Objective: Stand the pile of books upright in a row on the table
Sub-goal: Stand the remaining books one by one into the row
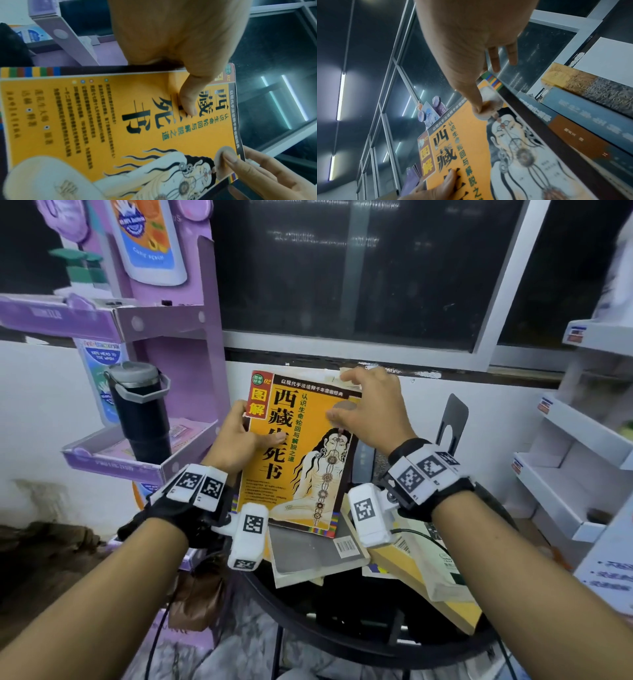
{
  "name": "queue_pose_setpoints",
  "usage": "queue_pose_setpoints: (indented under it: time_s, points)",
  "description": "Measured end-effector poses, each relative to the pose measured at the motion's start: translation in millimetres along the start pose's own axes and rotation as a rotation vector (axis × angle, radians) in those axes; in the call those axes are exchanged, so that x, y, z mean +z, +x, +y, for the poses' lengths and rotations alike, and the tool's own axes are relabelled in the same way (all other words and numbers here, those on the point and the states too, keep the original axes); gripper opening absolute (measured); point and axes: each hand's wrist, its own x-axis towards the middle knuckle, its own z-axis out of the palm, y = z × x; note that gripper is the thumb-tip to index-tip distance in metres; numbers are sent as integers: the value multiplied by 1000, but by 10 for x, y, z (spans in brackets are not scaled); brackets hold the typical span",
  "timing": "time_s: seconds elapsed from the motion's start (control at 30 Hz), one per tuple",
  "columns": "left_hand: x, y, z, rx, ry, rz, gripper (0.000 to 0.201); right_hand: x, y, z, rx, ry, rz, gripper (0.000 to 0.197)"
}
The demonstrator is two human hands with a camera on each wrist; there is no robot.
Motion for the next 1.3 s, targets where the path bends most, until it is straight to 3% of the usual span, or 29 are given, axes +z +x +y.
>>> queue_pose_setpoints:
  time_s: [0.2,0.33,0.47,0.7,0.87,1.03,1.13,1.3]
  points:
    - [-146,-51,-257,-40,-143,153,47,187,-84,-37,22,-23,160,57]
    - [-152,-100,-299,-32,-204,186,47,315,-124,-94,3,50,52,51]
    - [-145,-153,-240,10,-187,124,50,357,-131,-123,20,137,10,50]
    - [-68,-222,-35,77,-175,-7,39,277,-195,-169,95,274,-111,68]
    - [32,-296,112,76,-346,-168,34,214,-249,-210,72,317,-213,91]
    - [62,-330,156,44,-460,-191,53,211,-272,-316,6,345,-323,120]
    - [101,-339,109,26,-492,-217,42,128,-280,-323,-14,339,-383,111]
    - [201,-339,144,92,-338,-271,42,-55,-317,-198,-16,382,-462,106]
